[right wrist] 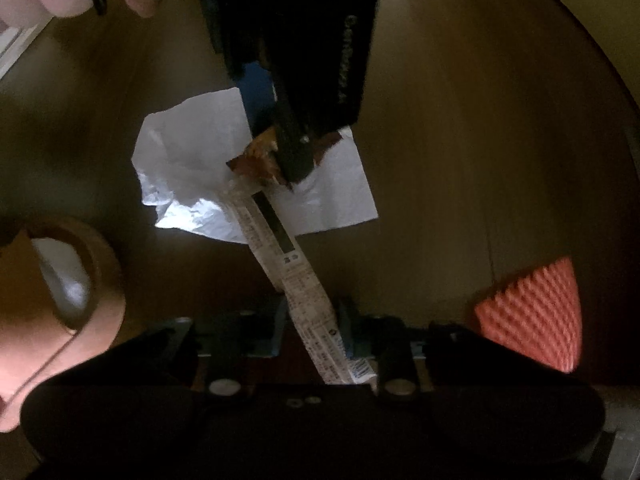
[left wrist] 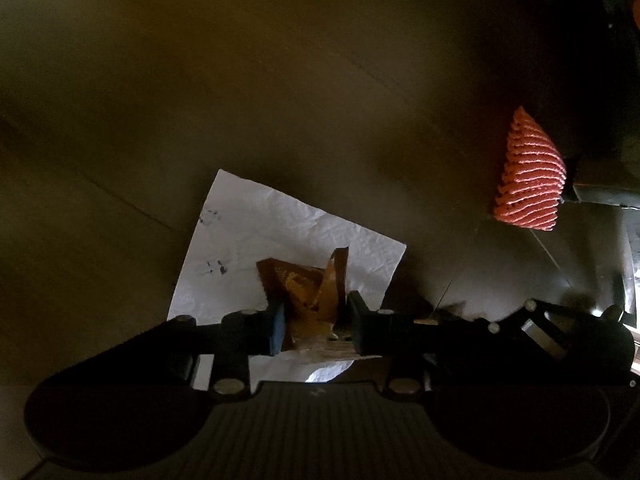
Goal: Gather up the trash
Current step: 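Lift the brown wrapper in the left tool while the right tool carries the strip toward the bin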
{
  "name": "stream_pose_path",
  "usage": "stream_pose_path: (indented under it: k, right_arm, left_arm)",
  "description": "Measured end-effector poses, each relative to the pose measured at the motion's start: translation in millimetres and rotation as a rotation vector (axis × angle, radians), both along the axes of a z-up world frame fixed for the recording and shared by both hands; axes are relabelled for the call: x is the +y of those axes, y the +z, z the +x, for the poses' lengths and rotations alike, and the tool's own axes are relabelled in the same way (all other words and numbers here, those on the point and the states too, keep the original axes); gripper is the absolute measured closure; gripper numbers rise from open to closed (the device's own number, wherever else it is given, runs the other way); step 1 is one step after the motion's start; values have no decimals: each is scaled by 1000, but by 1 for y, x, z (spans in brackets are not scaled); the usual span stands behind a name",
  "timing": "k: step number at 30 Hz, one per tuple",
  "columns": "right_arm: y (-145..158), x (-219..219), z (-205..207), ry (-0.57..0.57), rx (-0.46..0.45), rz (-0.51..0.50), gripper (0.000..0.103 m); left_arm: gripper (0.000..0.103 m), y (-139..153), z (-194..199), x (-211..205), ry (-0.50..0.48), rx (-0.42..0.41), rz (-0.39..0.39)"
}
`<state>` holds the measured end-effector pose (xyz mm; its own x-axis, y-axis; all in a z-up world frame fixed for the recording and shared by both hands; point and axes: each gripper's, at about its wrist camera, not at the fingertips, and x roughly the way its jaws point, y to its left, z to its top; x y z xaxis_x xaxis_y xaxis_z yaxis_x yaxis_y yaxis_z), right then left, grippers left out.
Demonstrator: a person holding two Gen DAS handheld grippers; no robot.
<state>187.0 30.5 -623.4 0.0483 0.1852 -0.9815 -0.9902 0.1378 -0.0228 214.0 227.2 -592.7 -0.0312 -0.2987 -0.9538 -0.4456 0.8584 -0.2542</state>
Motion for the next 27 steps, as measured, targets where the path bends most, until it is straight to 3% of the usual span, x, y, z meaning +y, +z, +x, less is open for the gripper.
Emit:
stream_pose_path:
  k: [7, 16, 23, 27]
  right_arm:
    - [24, -24, 13, -173, 21, -16, 79]
    - [86, -52, 32, -405, 41, 51, 81]
    - [165, -55, 30, -497, -6, 158, 82]
    - [227, -61, 30, -552, -60, 247, 83]
  left_arm:
    - [73, 9, -7, 9, 31, -24, -10]
    - [73, 56, -18, 15, 30, -98, -6]
    - [73, 124, -13, 16, -1, -209, 22]
    - [73, 183, 1, 16, -29, -318, 43]
